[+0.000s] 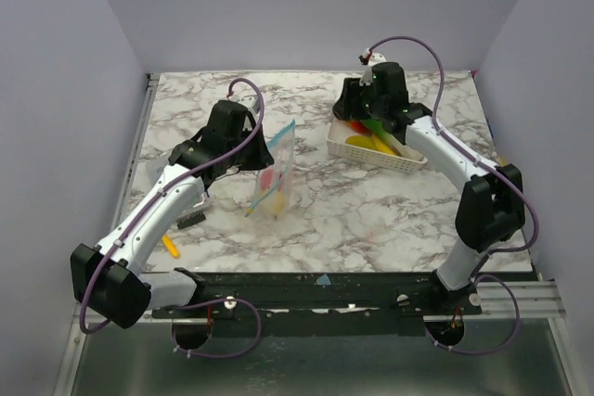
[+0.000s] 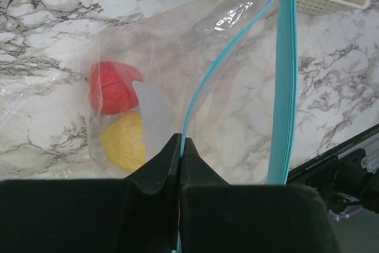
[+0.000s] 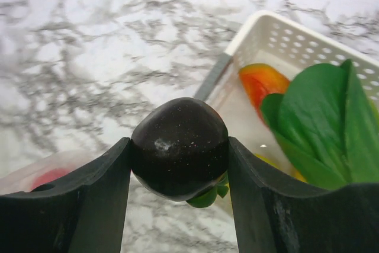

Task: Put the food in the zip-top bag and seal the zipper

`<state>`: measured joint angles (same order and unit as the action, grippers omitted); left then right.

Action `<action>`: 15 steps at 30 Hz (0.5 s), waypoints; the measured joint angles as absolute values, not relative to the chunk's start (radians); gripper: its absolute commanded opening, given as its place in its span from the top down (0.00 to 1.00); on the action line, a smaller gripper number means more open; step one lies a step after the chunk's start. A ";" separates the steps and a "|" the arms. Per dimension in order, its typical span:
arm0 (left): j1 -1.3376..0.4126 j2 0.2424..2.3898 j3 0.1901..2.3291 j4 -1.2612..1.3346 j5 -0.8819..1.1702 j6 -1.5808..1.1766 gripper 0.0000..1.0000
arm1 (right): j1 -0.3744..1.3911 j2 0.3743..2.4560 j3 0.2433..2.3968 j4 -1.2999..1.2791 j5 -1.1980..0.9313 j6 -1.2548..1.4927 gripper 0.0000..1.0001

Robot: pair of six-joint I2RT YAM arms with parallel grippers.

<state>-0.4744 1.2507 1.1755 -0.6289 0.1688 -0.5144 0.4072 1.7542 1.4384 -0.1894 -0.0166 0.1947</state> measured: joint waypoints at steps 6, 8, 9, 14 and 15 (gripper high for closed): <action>-0.474 1.251 1.174 -0.620 0.169 -0.523 1.00 | 0.408 1.566 1.311 -0.102 -0.332 0.336 0.88; -0.474 1.251 1.174 -0.619 0.170 -0.524 1.00 | 0.418 1.480 1.234 -0.007 -0.443 0.405 0.85; -0.474 1.251 1.174 -0.616 0.169 -0.525 1.00 | 0.429 1.443 1.203 0.045 -0.492 0.444 0.85; -0.474 1.251 1.174 -0.611 0.169 -0.525 1.00 | 0.533 1.358 1.158 0.276 -0.644 0.579 0.83; -0.474 1.251 1.174 -0.609 0.169 -0.525 1.00 | 0.554 1.356 1.158 0.305 -0.655 0.590 0.83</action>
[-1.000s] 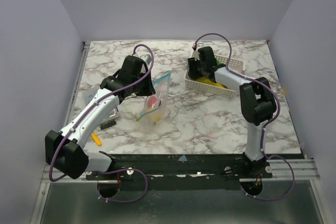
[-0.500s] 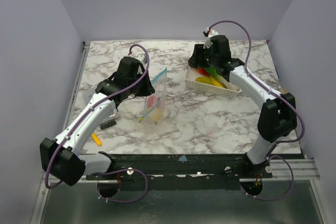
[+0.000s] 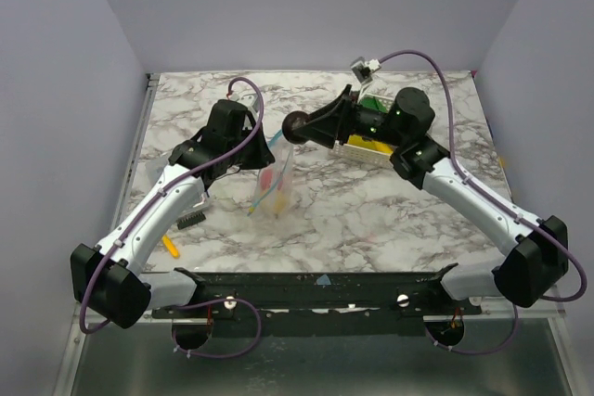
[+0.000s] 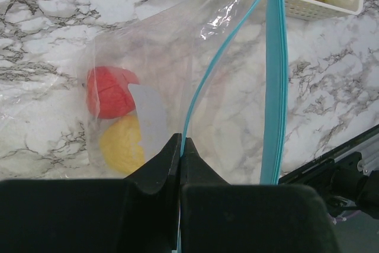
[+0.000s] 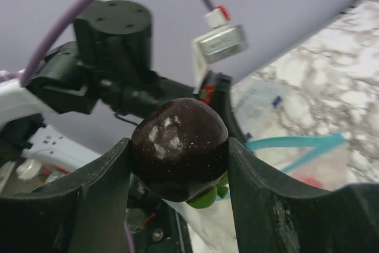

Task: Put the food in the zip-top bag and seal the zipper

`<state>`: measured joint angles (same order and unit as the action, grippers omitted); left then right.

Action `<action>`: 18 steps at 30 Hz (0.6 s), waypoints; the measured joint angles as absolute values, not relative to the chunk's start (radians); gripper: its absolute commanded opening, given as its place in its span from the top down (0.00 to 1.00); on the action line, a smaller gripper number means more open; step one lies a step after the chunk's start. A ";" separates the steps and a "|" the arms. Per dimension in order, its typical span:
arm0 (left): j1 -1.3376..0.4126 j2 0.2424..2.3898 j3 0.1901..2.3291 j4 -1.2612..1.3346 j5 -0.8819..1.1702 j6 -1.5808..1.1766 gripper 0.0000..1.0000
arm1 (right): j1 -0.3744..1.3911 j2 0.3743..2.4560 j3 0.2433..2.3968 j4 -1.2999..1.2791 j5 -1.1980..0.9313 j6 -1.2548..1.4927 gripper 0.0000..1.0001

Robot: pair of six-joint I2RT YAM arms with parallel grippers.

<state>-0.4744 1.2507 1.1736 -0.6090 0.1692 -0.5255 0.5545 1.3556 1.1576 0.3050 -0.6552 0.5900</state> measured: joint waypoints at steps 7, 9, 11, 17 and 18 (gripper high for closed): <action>-0.474 1.251 1.172 -0.594 0.169 -0.541 1.00 | 0.673 1.359 1.046 0.499 -0.649 0.675 0.85; -0.474 1.249 1.165 -0.580 0.169 -0.550 1.00 | 0.698 1.366 1.009 0.518 -0.617 0.680 0.85; -0.474 1.244 1.150 -0.565 0.169 -0.561 1.00 | 0.723 1.377 0.989 0.531 -0.576 0.680 0.85; -0.474 1.241 1.129 -0.555 0.168 -0.578 1.00 | 0.776 1.403 0.969 0.553 -0.434 0.680 0.85; -0.474 1.241 1.127 -0.554 0.167 -0.581 1.00 | 0.781 1.404 0.969 0.550 -0.405 0.681 0.85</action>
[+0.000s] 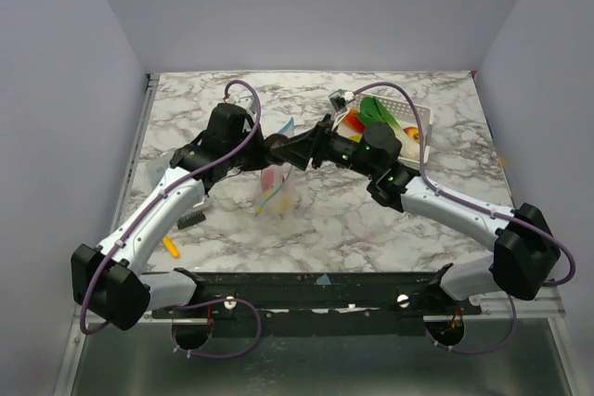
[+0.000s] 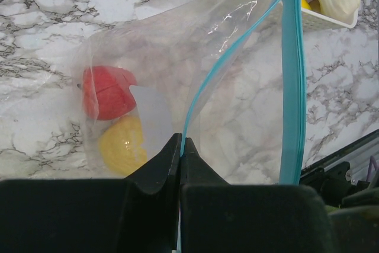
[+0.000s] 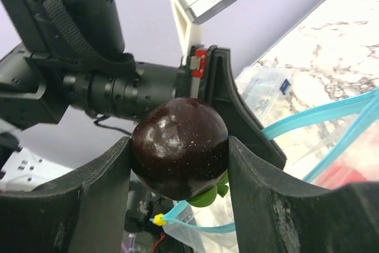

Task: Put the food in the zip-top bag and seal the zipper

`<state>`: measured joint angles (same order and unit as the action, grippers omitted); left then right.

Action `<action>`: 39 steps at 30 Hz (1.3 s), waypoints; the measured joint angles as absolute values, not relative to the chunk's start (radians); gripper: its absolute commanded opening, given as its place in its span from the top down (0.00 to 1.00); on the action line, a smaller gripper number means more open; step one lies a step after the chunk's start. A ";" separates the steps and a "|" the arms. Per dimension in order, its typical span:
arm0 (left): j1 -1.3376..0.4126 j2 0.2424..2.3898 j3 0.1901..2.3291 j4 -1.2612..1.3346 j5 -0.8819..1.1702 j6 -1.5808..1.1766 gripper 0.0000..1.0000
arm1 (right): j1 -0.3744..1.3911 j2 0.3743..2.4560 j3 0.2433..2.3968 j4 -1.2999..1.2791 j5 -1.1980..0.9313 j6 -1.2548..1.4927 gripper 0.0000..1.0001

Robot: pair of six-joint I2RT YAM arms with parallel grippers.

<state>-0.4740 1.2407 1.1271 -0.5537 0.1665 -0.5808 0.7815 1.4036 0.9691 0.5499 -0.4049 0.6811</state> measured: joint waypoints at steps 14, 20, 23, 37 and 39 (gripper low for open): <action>-0.471 1.225 1.121 -0.554 0.144 -0.590 1.00 | 0.825 1.435 0.999 0.303 -0.187 0.673 0.49; -0.471 1.205 1.108 -0.557 0.137 -0.593 1.00 | 0.844 1.435 1.048 0.194 -0.178 0.649 0.19; -0.472 1.199 1.107 -0.540 0.137 -0.594 1.00 | 0.863 1.436 1.064 0.138 -0.198 0.635 0.15; -0.472 1.142 1.069 -0.496 0.113 -0.593 1.00 | 0.879 1.392 1.094 -0.051 -0.130 0.603 0.15; -0.472 1.106 1.034 -0.471 0.109 -0.593 1.00 | 0.879 1.376 1.110 -0.060 -0.092 0.600 0.15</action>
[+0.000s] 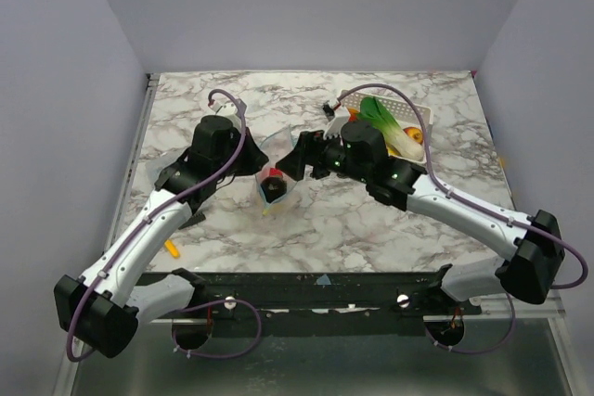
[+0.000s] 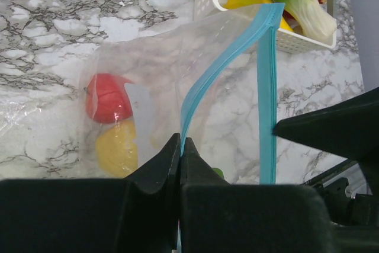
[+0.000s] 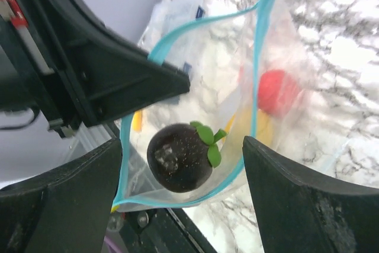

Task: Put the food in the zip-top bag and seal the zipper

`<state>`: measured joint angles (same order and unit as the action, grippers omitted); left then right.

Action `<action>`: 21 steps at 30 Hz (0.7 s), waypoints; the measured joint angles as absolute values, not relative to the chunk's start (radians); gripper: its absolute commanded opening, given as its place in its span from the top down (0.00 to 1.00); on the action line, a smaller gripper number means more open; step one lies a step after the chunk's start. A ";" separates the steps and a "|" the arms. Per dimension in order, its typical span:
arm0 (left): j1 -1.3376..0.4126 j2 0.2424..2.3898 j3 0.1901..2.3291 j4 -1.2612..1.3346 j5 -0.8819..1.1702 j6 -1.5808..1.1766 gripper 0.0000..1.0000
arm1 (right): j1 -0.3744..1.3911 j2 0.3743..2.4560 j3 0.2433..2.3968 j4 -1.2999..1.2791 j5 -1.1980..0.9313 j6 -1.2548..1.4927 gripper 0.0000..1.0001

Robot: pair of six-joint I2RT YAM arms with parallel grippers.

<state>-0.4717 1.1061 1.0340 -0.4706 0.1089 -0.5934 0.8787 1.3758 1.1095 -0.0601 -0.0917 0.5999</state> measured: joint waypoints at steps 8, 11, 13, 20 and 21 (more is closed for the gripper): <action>-0.472 1.057 1.011 -0.437 0.097 -0.593 1.00 | 0.879 1.349 1.206 -0.115 0.070 0.568 0.17; -0.472 1.068 1.011 -0.436 0.096 -0.594 1.00 | 0.879 1.365 1.222 -0.147 0.108 0.549 0.22; -0.472 1.077 1.011 -0.436 0.096 -0.595 1.00 | 0.879 1.392 1.235 -0.162 0.115 0.542 0.26; -0.472 1.082 1.033 -0.451 0.098 -0.596 1.00 | 0.879 1.525 1.286 -0.182 0.089 0.523 0.61; -0.472 1.083 1.045 -0.458 0.098 -0.595 1.00 | 0.879 1.544 1.300 -0.185 0.085 0.519 0.69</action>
